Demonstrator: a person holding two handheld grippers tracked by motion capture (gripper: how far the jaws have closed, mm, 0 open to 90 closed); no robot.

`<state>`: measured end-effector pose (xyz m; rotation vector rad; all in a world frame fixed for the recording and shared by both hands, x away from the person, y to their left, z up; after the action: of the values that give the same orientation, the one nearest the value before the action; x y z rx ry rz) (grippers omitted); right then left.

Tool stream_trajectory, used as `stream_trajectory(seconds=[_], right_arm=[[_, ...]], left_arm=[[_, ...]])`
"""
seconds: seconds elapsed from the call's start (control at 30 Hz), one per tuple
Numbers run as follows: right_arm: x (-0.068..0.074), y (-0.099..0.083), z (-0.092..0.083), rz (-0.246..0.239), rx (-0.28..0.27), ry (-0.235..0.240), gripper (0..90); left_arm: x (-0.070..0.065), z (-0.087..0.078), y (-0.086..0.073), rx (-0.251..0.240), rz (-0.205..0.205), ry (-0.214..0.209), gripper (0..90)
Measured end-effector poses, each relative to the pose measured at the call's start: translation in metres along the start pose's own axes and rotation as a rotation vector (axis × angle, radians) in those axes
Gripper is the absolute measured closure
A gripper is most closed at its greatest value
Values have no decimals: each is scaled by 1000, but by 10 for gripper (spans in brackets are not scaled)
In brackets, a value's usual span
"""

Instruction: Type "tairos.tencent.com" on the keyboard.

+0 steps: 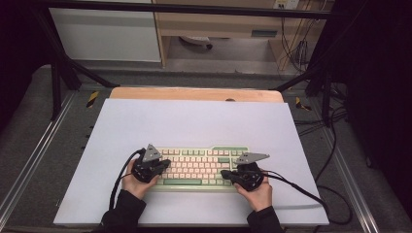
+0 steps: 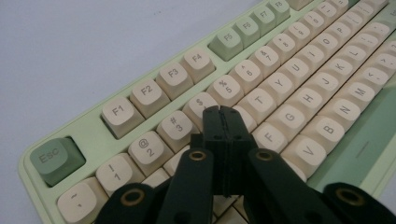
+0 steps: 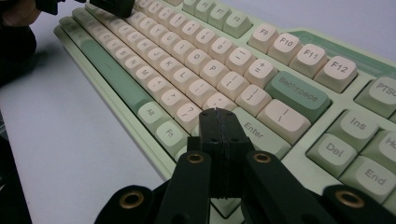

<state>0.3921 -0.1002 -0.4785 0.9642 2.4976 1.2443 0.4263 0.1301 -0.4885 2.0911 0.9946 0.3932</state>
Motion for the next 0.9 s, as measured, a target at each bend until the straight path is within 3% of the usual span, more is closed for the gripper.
stream_trajectory(seconds=[0.67,0.9], right_arm=[[5,7,1,21,-26,19,900],[13,10,7,-1,-22,31,900]], left_arm=[[2,-22,-5,-34,-34,-39,900],[1,-28,-9,-35,-33,-48,900]])
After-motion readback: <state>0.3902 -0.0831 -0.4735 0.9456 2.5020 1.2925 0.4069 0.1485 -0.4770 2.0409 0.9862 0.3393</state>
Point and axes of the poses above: each handheld gripper's, and its own axes: z roughly forward along the jaws, y roughly out of its top, x roughly to its left, the point moved 9 cm from there along z, roughly forward along the jaws, and after that the axes turned 5 degrees about -z, right-handed, at the moved point
